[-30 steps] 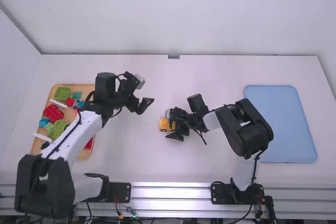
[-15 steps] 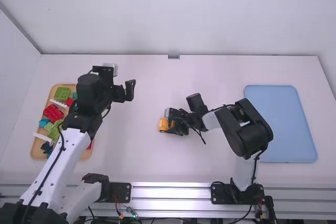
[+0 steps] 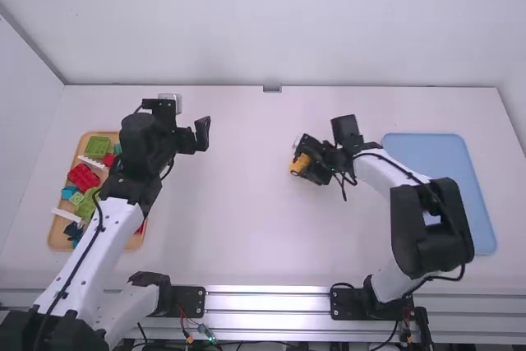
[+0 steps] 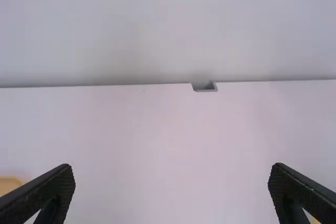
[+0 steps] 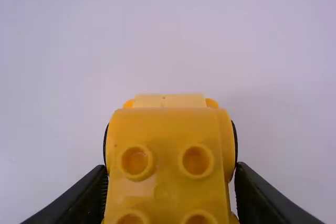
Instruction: Assemble lego blocks to make yellow taxi
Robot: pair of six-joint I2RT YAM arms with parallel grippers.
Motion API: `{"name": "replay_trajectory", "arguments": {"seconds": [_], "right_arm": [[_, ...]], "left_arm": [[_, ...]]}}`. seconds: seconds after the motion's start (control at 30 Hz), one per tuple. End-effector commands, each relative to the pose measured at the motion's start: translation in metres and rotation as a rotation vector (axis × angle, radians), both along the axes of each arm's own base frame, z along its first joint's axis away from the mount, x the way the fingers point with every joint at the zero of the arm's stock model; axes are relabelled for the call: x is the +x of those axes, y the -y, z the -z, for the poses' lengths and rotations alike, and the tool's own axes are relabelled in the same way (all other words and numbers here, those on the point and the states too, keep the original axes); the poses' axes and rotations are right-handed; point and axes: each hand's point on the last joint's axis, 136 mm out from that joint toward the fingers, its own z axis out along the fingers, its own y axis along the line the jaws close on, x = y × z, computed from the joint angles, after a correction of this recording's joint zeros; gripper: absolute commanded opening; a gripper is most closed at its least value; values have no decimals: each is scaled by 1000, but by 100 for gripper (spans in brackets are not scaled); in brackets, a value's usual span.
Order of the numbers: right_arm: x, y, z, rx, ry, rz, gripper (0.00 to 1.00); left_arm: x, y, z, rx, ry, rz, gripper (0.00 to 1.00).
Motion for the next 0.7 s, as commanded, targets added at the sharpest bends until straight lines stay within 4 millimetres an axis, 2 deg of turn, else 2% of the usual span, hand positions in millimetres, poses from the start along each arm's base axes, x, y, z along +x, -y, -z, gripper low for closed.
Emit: {"name": "replay_trajectory", "arguments": {"seconds": [0.0, 0.03, 0.1, 0.13, 0.17, 0.3, 0.4, 0.53, 0.6, 0.67], "right_arm": [[22, 53, -12, -77, 40, 180, 38], [25, 66, -12, -79, 38, 223, 38], [33, 110, -12, -73, 19, 377, 38], [33, 117, -11, -69, 14, 402, 38], [35, 145, -12, -47, -6, 512, 38], [28, 210, -9, 19, -53, 744, 37], [22, 238, -5, 80, -70, 823, 38], [15, 274, 17, 124, -123, 966, 39], [8, 287, 30, 133, -159, 1018, 38], [4, 294, 36, 138, -176, 1040, 38]], "left_arm": [[6, -2, 0, -6, 1, -13, 99], [7, -2, 1, -6, 2, -13, 99], [10, -2, 2, -6, 4, -13, 99], [11, -2, 3, -6, 4, -13, 99], [14, -2, 4, -6, 6, -12, 99], [19, -1, 7, -6, 7, -12, 99], [21, -1, 8, 9, 14, -6, 99], [21, -1, 10, 36, 13, 3, 99], [21, -1, 10, 32, 12, 2, 99], [21, 0, 10, 31, 14, 6, 99]]}}
